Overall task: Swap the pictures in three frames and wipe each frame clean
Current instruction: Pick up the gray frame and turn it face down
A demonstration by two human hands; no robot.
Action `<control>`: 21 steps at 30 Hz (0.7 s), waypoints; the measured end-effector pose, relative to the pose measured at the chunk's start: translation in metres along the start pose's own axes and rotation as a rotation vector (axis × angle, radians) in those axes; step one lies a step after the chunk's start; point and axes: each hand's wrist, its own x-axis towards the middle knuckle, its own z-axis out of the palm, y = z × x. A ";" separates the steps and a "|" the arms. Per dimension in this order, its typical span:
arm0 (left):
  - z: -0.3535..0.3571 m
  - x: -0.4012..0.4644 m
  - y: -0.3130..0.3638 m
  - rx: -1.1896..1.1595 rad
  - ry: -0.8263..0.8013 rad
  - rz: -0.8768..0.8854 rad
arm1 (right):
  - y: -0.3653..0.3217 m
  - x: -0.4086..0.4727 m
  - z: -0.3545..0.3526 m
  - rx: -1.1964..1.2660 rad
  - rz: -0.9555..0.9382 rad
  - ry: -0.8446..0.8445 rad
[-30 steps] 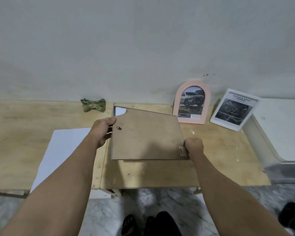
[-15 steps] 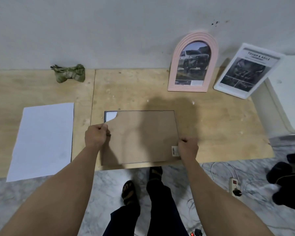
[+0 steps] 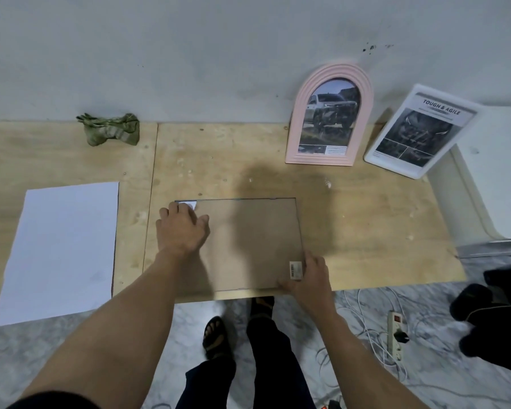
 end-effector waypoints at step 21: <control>-0.037 0.014 0.011 -0.494 -0.162 -0.366 | -0.002 0.005 -0.005 0.024 0.028 0.118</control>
